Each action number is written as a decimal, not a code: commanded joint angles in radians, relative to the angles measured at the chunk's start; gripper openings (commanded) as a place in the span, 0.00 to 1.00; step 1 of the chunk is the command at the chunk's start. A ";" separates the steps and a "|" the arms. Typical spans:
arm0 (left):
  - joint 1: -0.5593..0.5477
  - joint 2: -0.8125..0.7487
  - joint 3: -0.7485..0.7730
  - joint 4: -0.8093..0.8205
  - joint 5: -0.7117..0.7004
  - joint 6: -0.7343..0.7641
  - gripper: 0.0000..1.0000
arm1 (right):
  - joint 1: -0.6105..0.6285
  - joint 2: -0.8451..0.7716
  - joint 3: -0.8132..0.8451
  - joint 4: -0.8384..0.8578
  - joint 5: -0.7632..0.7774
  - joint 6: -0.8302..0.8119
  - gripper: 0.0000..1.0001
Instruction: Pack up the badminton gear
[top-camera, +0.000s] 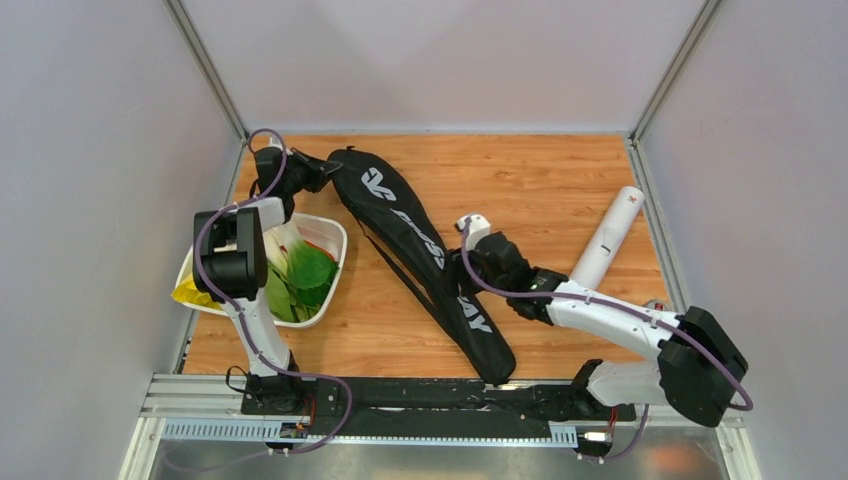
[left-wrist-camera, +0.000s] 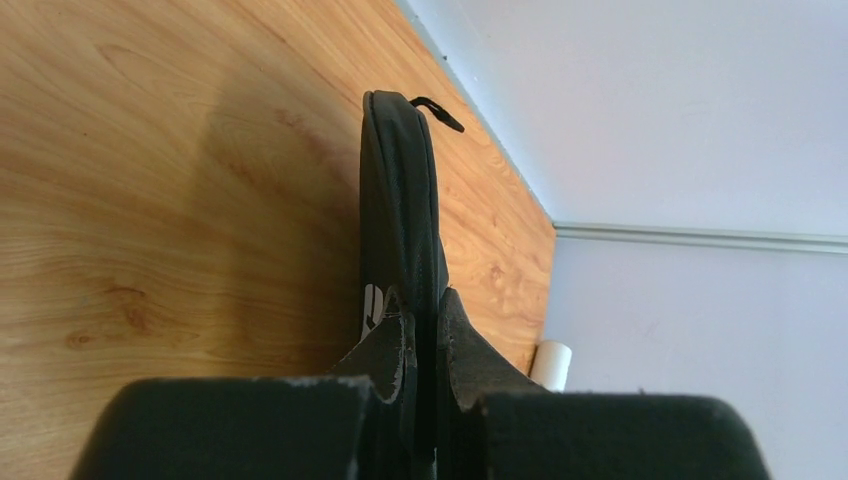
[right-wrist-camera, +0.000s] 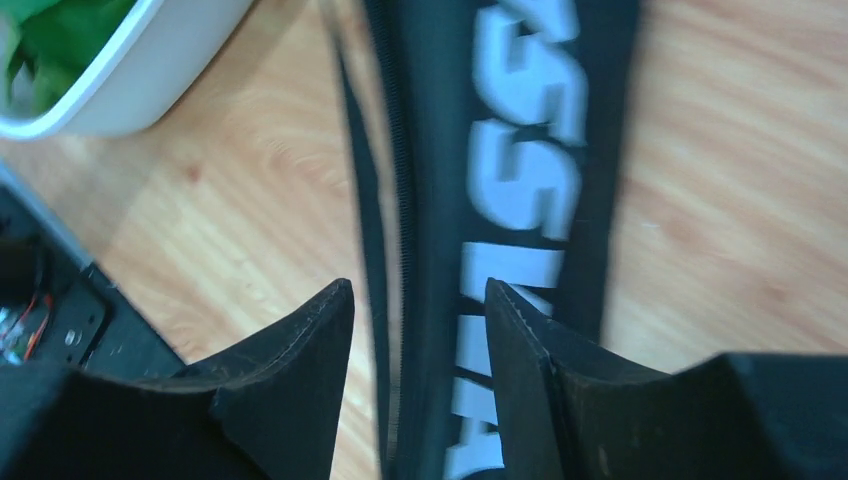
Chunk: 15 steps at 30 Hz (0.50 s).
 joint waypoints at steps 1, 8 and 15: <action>-0.009 0.009 0.091 0.092 -0.010 0.090 0.05 | 0.157 0.101 0.040 0.107 -0.004 0.028 0.53; -0.007 -0.013 0.199 -0.144 -0.007 0.240 0.51 | 0.232 0.263 0.008 0.111 0.198 0.064 0.52; 0.000 -0.102 0.176 -0.209 -0.060 0.309 0.79 | 0.176 0.345 0.025 0.018 0.408 0.121 0.53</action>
